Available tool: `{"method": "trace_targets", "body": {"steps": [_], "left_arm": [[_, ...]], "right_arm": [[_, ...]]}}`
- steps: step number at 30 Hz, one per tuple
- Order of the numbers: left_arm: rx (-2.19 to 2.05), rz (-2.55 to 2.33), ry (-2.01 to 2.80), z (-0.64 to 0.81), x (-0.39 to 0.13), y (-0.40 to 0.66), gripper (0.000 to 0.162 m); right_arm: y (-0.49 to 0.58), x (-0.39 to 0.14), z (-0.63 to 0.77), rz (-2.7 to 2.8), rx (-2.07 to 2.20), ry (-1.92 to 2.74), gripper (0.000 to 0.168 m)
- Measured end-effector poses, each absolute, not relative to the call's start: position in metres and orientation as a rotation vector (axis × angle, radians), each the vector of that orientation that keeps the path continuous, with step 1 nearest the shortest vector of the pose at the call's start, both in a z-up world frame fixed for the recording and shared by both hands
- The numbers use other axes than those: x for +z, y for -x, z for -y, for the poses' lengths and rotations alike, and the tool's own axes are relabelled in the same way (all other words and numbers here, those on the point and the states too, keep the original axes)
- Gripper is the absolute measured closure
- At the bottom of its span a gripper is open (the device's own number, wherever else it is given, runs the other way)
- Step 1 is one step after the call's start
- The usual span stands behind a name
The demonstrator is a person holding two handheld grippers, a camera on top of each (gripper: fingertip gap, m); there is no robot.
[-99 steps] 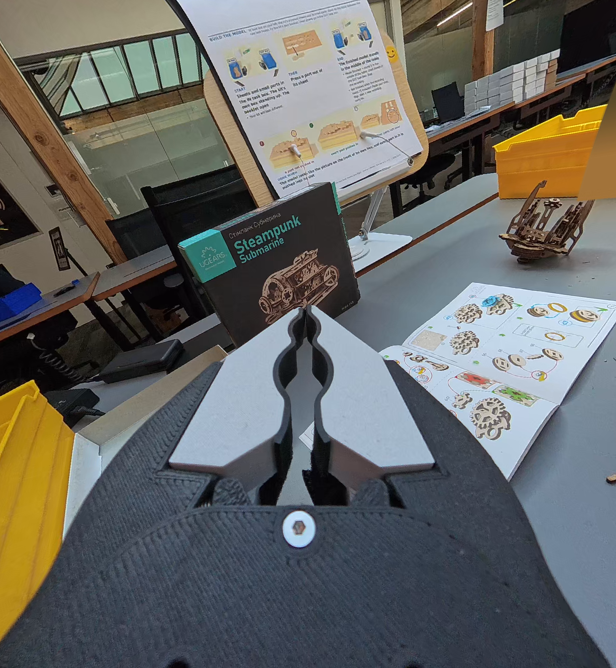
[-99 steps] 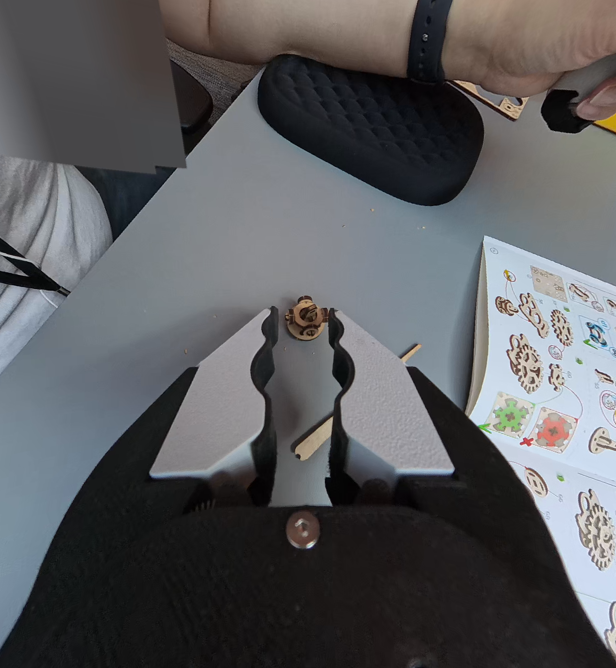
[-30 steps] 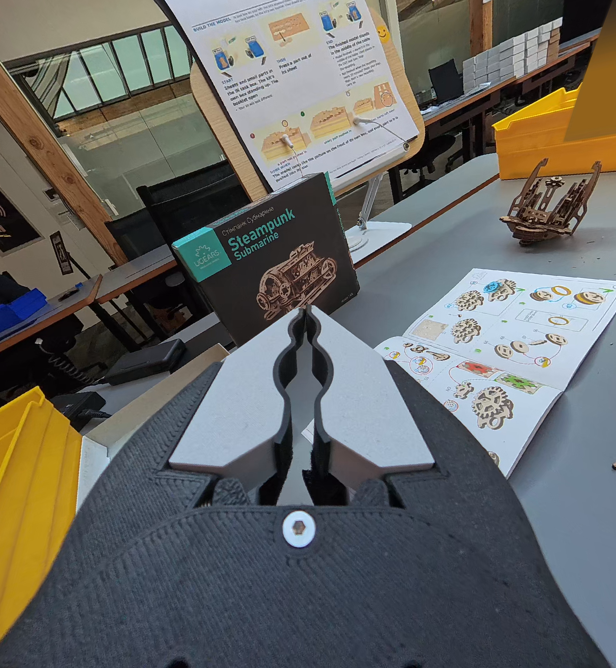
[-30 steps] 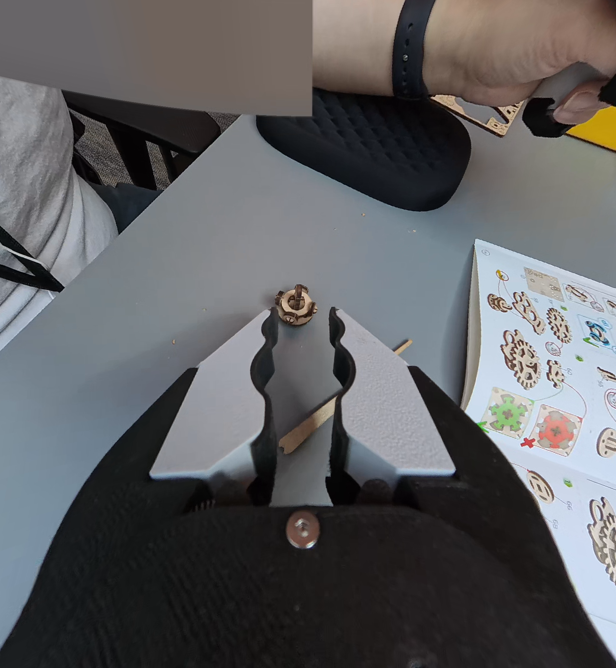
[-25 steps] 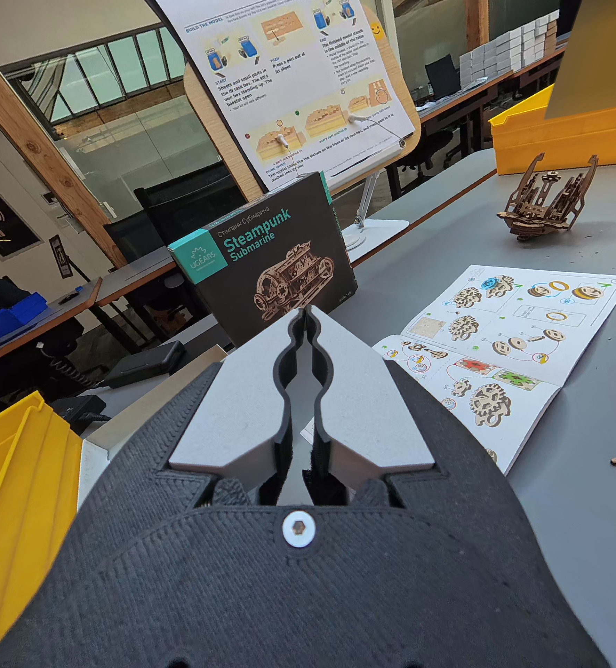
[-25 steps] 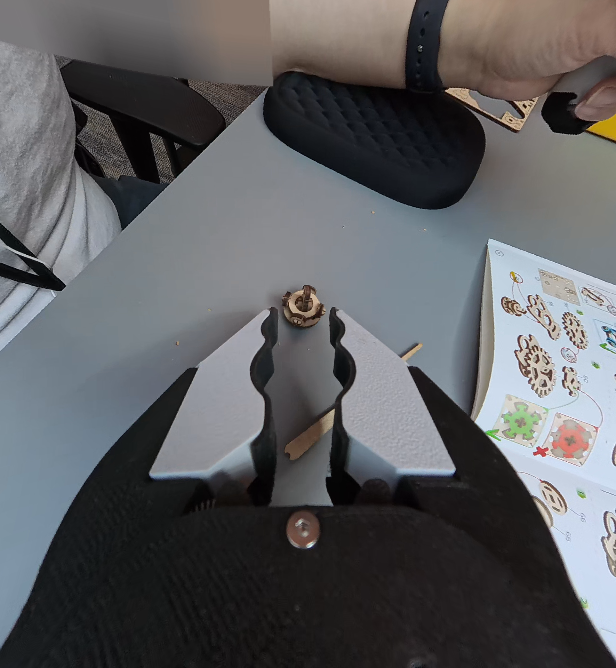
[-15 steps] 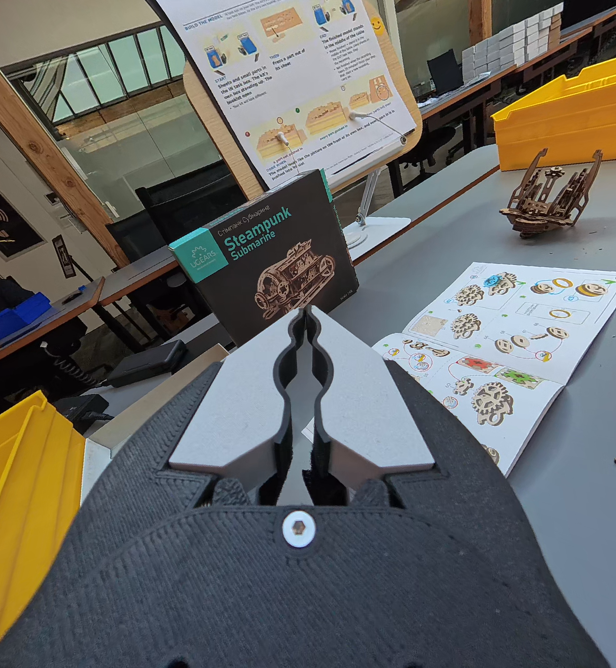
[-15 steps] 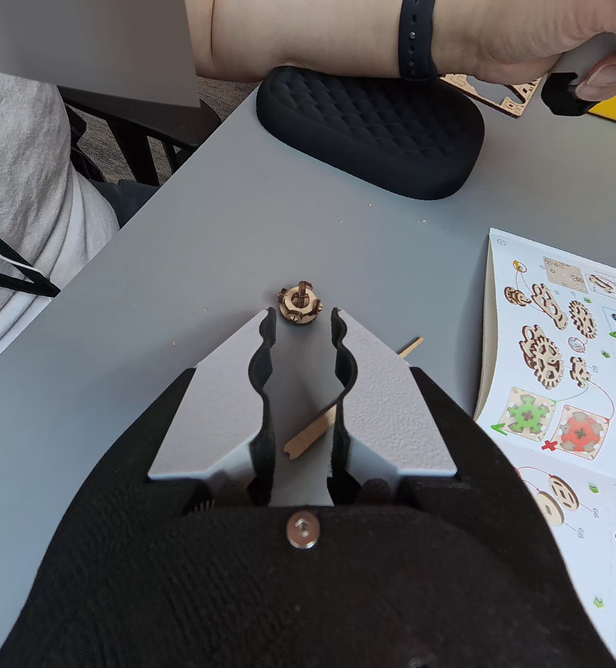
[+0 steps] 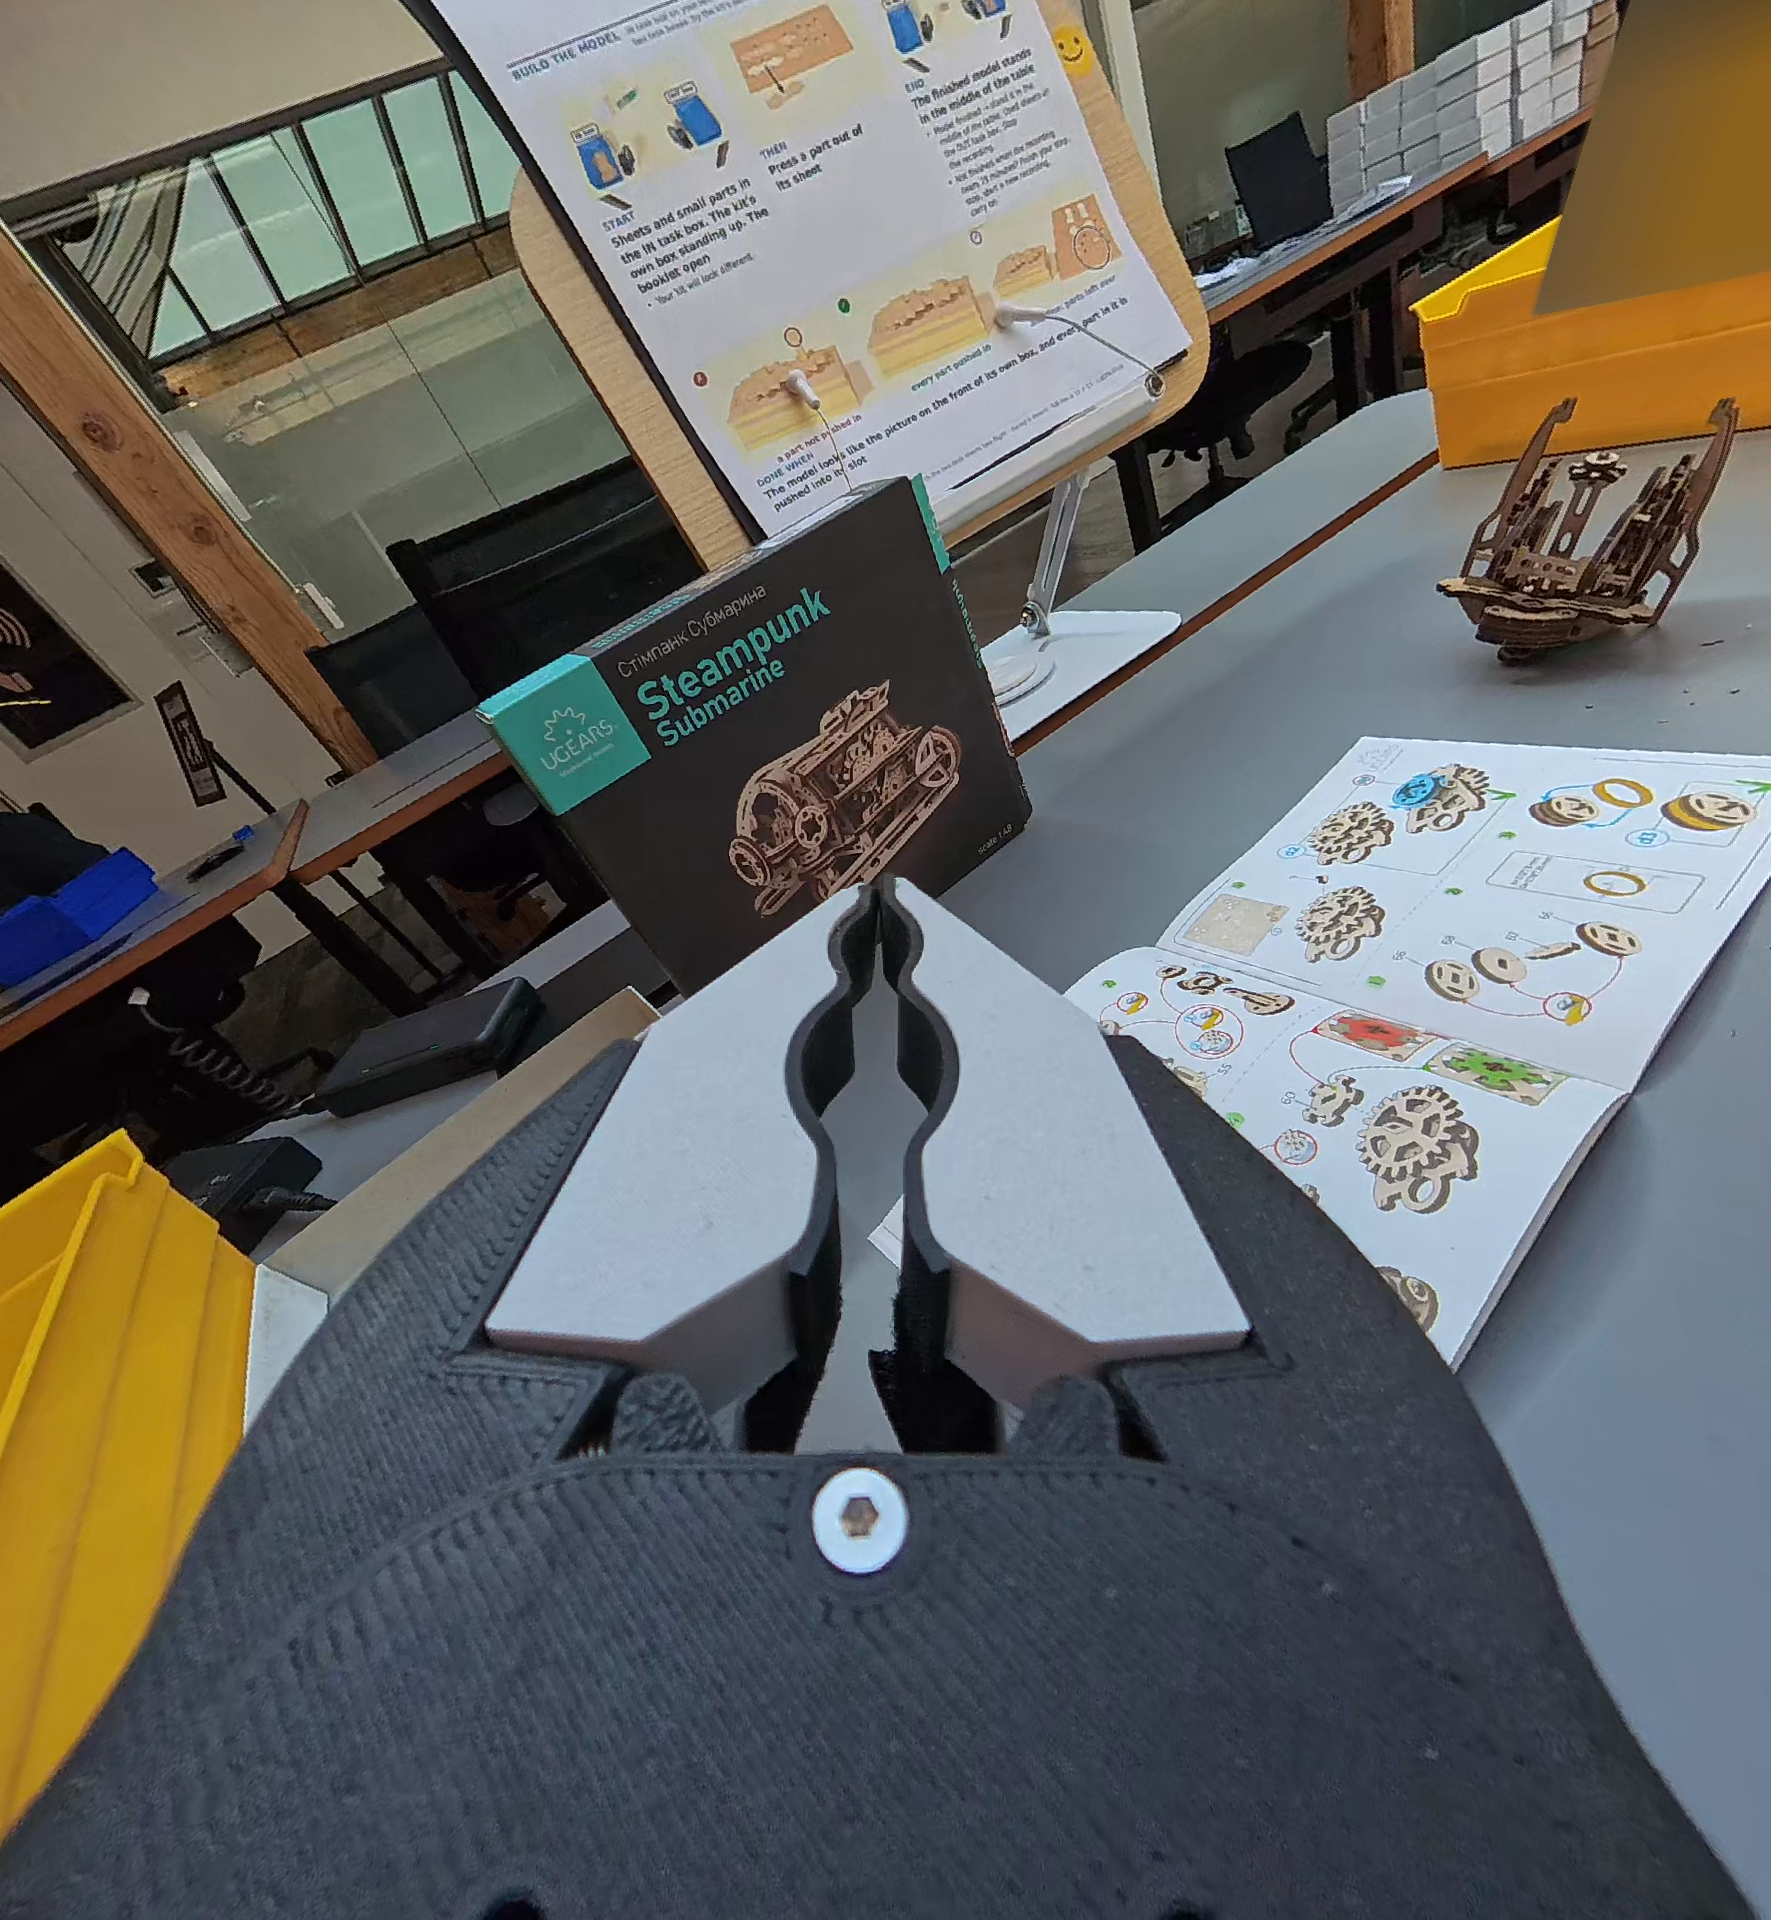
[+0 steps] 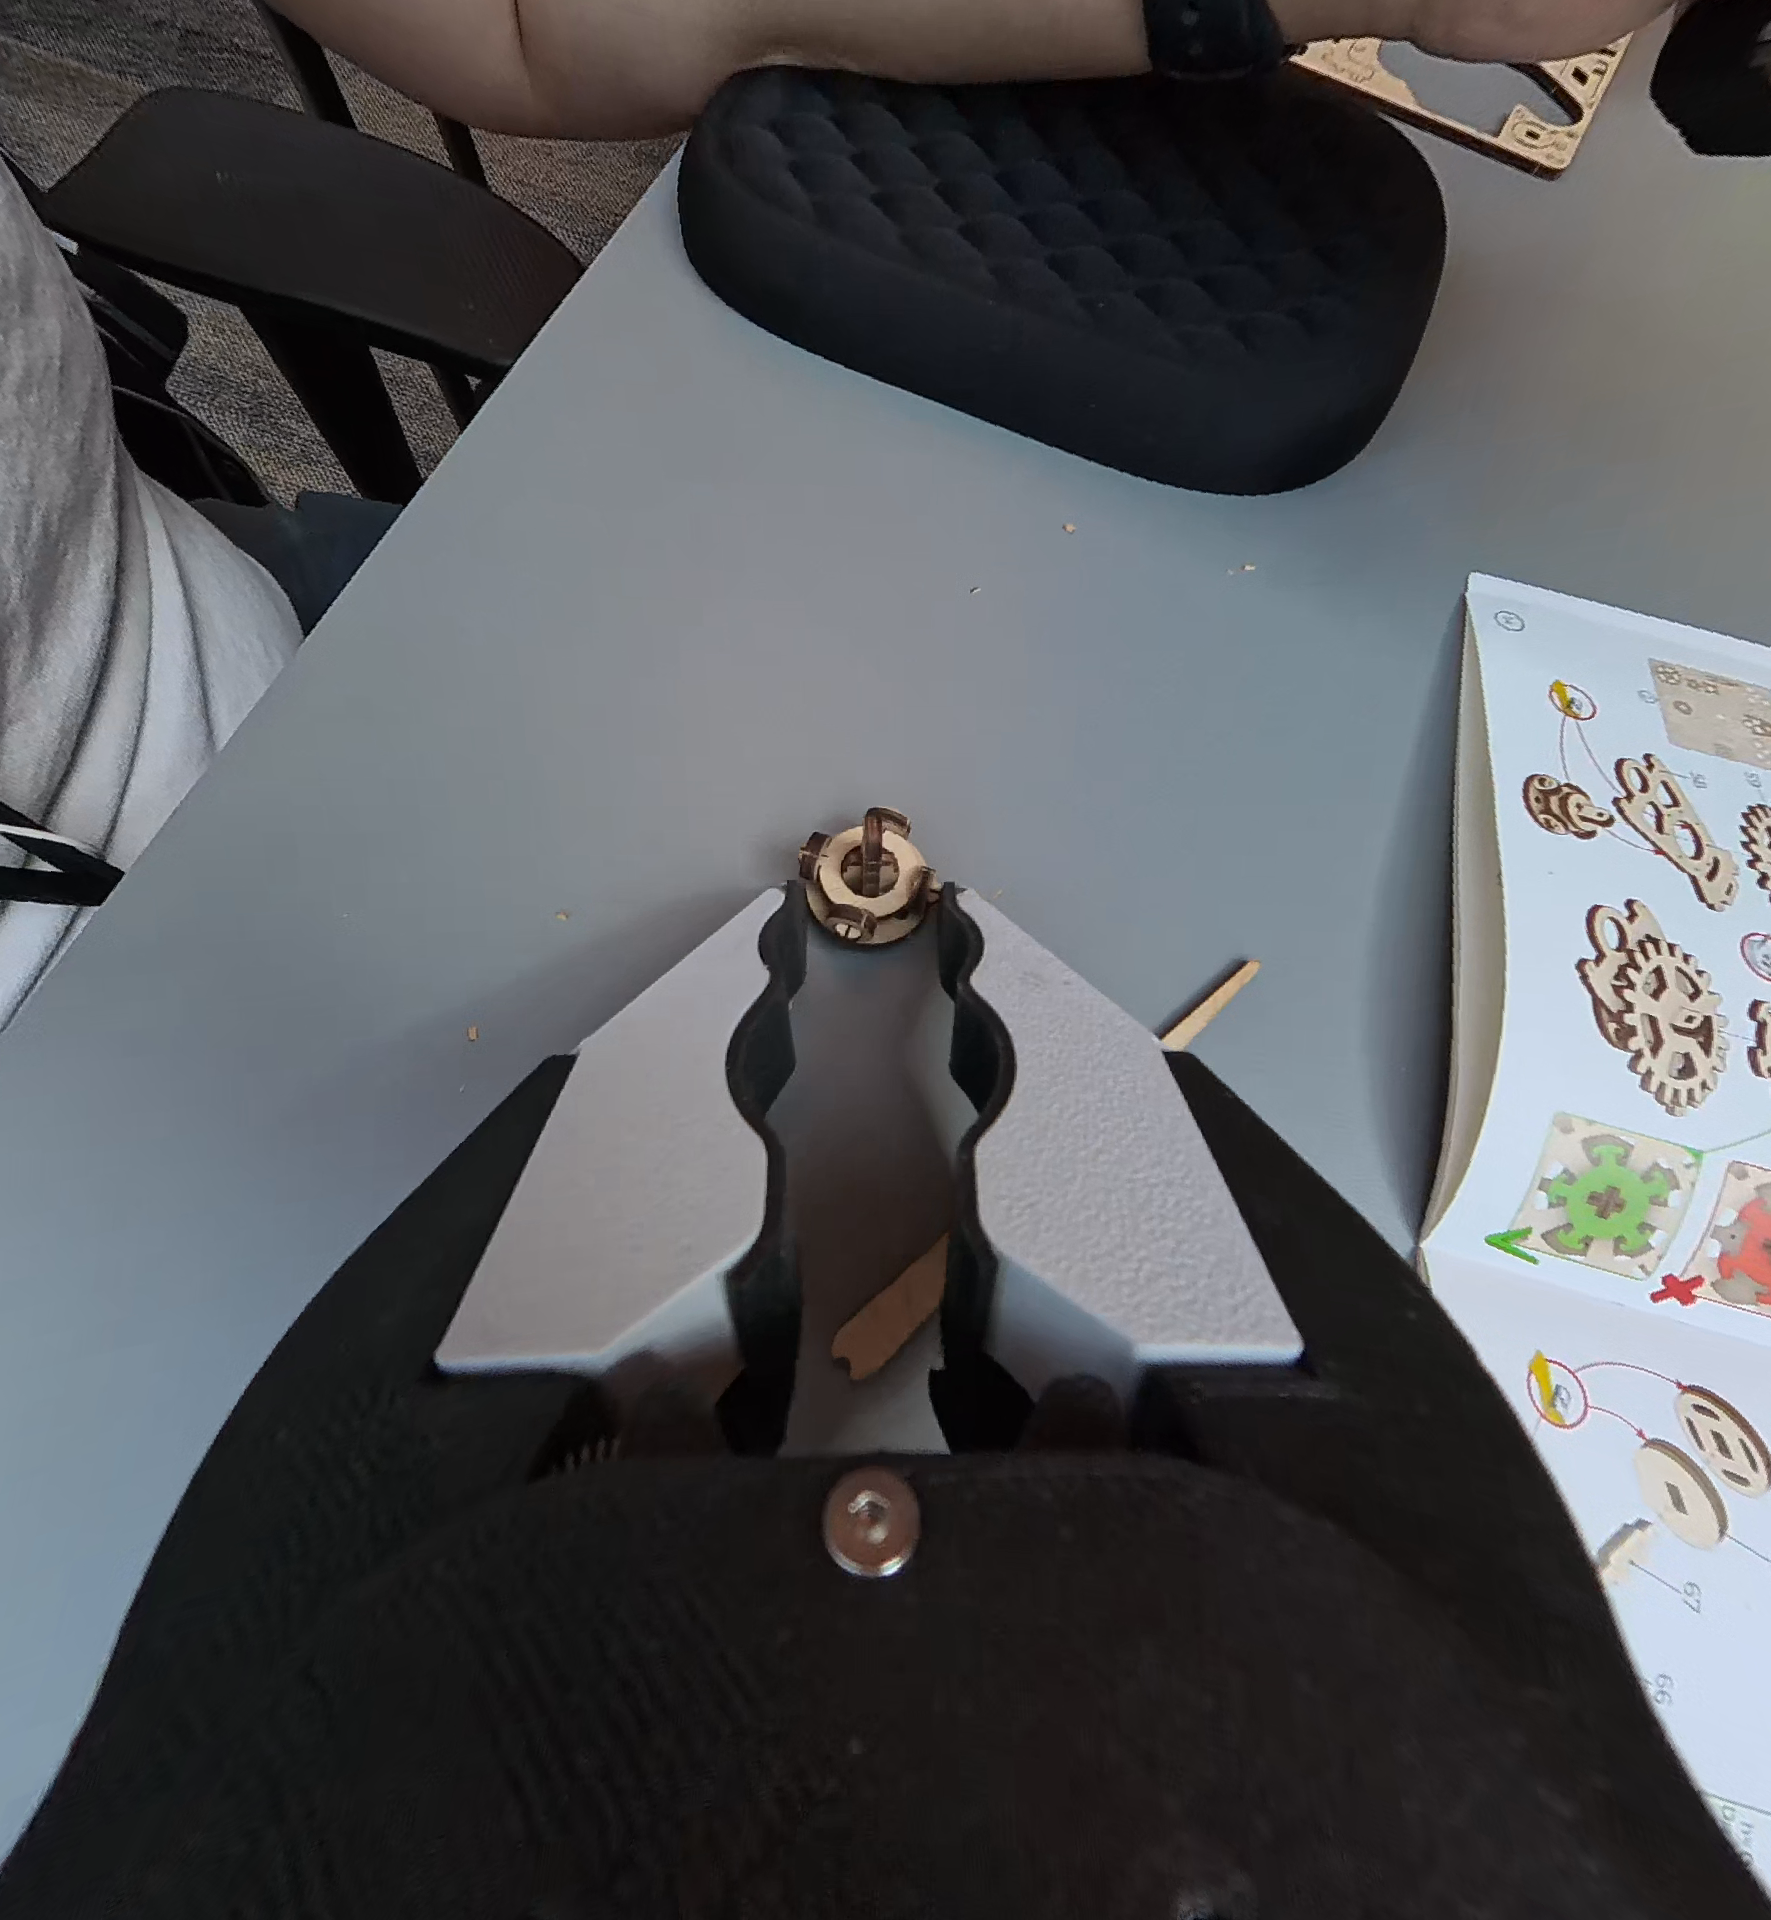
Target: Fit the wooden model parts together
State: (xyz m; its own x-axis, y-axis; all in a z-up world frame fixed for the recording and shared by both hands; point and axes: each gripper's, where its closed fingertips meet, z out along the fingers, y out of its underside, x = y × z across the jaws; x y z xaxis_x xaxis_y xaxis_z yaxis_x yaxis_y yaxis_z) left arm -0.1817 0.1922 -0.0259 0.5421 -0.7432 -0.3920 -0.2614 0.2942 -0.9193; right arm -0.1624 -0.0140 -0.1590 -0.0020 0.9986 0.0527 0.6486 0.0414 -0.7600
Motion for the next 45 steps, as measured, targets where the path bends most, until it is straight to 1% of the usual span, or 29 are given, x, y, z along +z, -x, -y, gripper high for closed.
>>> {"method": "trace_targets", "body": {"steps": [11,18,31,45], "left_arm": [[-0.398,-1.001,1.278,-0.193,-0.026,0.182,0.162],[-0.397,-0.999,1.280,-0.193,-0.027,0.182,0.162],[-0.407,-0.983,1.277,-0.193,-0.024,0.184,0.162],[-0.418,-0.973,1.288,-0.196,-0.024,0.185,0.162]], "right_arm": [[0.159,-0.159,-0.012,1.538,0.696,1.814,0.145],[0.160,-0.157,-0.011,1.542,0.691,1.784,0.142],[0.149,-0.121,-0.016,1.390,0.924,1.705,0.137],[0.147,-0.131,-0.012,1.506,0.841,1.663,0.137]]}}
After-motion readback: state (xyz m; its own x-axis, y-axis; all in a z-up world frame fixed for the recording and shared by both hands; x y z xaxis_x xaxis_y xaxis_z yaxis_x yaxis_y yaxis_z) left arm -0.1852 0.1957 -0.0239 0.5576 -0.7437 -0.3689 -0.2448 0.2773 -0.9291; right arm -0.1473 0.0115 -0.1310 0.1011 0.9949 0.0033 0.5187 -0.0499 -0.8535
